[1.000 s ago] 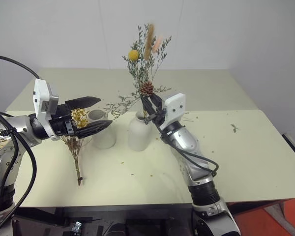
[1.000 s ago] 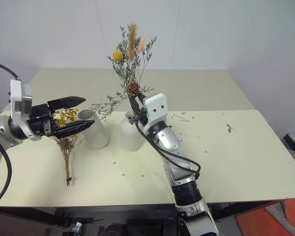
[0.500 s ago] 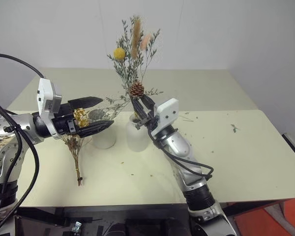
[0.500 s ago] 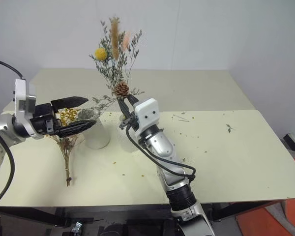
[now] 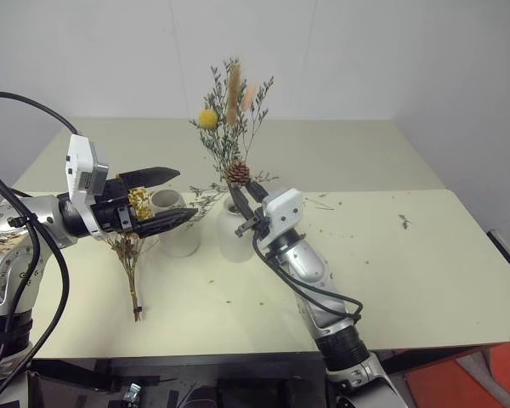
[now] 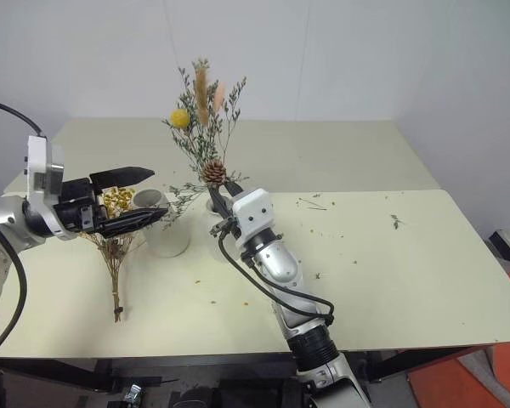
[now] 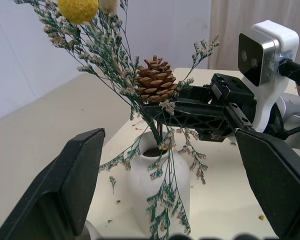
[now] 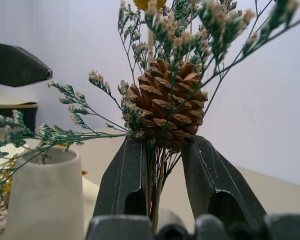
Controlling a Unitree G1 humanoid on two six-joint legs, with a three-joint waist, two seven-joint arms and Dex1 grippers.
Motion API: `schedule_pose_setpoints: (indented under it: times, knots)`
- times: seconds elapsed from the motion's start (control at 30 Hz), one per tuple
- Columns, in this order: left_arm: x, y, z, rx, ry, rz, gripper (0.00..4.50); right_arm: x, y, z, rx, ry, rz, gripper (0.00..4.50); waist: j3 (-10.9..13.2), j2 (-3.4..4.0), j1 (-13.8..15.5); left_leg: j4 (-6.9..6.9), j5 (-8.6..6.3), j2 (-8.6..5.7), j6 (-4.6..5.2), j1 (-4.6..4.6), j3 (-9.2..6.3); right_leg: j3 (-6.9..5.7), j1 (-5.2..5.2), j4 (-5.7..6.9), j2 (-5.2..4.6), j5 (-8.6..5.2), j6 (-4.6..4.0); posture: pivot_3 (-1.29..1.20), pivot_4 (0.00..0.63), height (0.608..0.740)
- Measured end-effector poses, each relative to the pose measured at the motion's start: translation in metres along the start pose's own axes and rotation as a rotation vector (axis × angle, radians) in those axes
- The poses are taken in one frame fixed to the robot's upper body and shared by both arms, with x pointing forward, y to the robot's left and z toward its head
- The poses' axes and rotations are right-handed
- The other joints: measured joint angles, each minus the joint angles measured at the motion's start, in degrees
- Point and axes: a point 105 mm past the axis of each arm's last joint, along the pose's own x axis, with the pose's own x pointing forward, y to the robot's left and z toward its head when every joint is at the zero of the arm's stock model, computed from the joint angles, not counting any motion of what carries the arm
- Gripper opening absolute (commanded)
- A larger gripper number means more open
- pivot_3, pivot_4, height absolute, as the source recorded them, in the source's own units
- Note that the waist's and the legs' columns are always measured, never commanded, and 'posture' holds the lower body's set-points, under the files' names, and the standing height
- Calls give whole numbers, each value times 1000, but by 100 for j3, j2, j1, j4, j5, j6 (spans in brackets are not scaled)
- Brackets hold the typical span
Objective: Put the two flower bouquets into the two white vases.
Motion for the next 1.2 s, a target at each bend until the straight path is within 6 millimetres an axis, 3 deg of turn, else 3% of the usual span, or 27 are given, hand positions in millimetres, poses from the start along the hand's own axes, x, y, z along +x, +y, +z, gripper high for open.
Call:
schedule_pose_setpoints:
  times: [0.23, 0.5, 0.8, 0.93, 1.03, 1.2]
  knots:
    - [2, 0, 3, 6, -6, -16, 4500, -10, -2, 6, -26, -11, 22, 4448, 0, 0, 5, 0, 0, 0, 0, 0, 0, 0, 0, 0, 0, 0, 1, 0, 150, 740]
    - [5, 1, 1, -2, -3, -31, 4500, -43, -14, 6, -69, 81, 120, 4448, -1, -1, 18, 1, 0, -2, 0, 0, 0, 0, 4, 0, -1, -5, 8, 0, 150, 740]
    - [2, 3, -4, -10, 14, -17, 4500, -71, -35, 25, -8, 193, 272, 4448, -1, -3, 15, 3, 0, -1, 0, 8, 1, 2, 10, 1, 0, -13, 21, 0, 150, 740]
    - [-9, 5, -5, 0, 48, 27, 4500, -77, -53, 39, 28, 249, 363, 4448, -1, -4, 18, 2, 0, 1, 1, 8, 1, 1, 10, -1, 1, -13, 21, 0, 150, 740]
    - [-21, 4, -2, 28, 69, 85, 4500, -76, -54, 51, 78, 270, 459, 4448, 0, -4, 8, 2, 0, 2, 1, 10, 3, 3, 10, -2, 1, -14, 22, 0, 150, 740]
    - [-40, 3, -6, 20, 126, 203, 4500, -63, -60, 83, 90, 225, 580, 4448, 0, -5, 20, 2, 0, 5, 1, 14, 4, 3, 12, -2, 2, -15, 24, 0, 150, 740]
